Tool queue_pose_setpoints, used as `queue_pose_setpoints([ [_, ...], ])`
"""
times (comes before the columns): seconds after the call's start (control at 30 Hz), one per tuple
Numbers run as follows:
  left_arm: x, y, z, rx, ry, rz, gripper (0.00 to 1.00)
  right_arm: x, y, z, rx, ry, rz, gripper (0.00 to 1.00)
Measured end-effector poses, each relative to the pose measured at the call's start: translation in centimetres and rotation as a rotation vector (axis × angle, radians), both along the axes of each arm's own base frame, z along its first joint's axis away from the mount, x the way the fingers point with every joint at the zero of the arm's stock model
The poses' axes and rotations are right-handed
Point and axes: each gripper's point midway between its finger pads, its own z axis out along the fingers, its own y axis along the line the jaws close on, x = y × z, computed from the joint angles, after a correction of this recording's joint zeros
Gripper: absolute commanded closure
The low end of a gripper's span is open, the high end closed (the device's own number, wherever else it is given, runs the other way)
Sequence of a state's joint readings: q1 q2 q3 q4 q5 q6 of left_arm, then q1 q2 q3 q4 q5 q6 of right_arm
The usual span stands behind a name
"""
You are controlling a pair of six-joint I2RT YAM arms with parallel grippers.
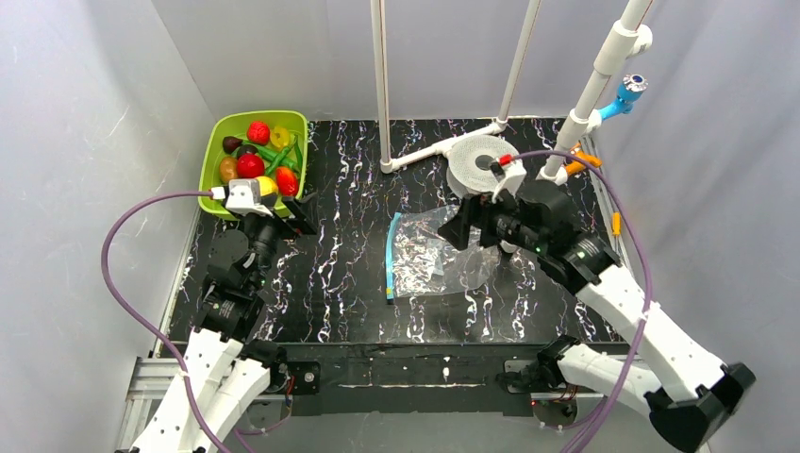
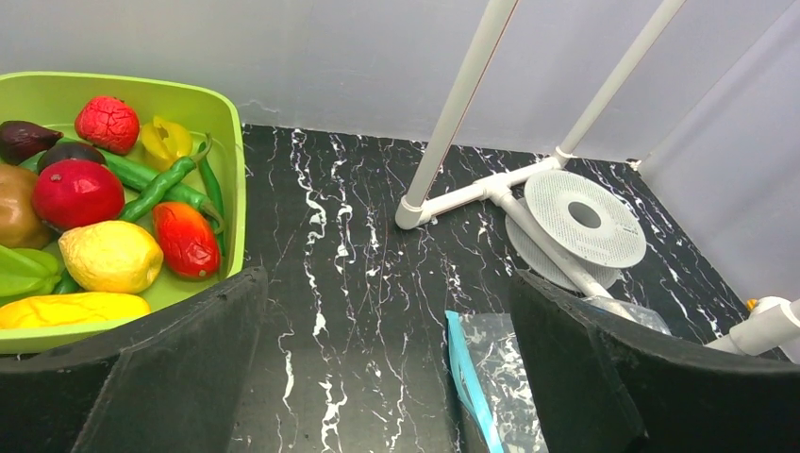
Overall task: Place the food in the zip-top bag and seal the zipper
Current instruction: Pick up the zipper food storage bag at the center of the board.
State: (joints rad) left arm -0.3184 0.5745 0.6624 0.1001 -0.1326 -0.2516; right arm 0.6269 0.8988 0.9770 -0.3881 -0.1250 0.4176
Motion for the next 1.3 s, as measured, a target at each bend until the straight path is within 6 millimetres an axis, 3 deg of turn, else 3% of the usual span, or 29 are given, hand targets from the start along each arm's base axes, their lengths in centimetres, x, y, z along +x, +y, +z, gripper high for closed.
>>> queue_pose_setpoints([
  [0.27, 0.6, -0.4, -0.4, 0.014, 0.05, -0.006, 0.01, 2.7, 2.0, -4.1, -0.183, 0.191, -0.069, 0.0],
  [0.47, 1.7, -1.4, -1.9, 0.026, 0.13, -0.035, 0.0, 1.3, 2.5, -7.2, -0.285, 0.235, -0.078, 0.0],
  [0.63, 3.5, -3.1, -4.5, 0.053, 0.287, -0.092, 0.01, 0.4, 2.4, -9.9, -0.335, 0.278, -0.072, 0.0],
  [0.8, 6.0, -6.2, -9.6, 0.04, 0.542, -0.178, 0.0, 0.2, 2.9, -11.0, -0.361, 0.298, -0.056, 0.0],
  [0.97, 5.3, -9.8, -16.6, -0.062, 0.824, -0.31, 0.0, 0.4, 3.2, -9.8, -0.321, 0.263, -0.054, 0.0],
  [1.13, 4.4, -12.3, -18.9, -0.184, 0.952, -0.404, 0.01, 0.3, 3.0, -9.3, -0.301, 0.244, -0.054, 0.0],
  [1.3, 4.1, -15.2, -21.3, -0.347, 1.069, -0.506, 0.16, 0.1, 2.8, -9.8, -0.311, 0.254, -0.055, 0.0],
])
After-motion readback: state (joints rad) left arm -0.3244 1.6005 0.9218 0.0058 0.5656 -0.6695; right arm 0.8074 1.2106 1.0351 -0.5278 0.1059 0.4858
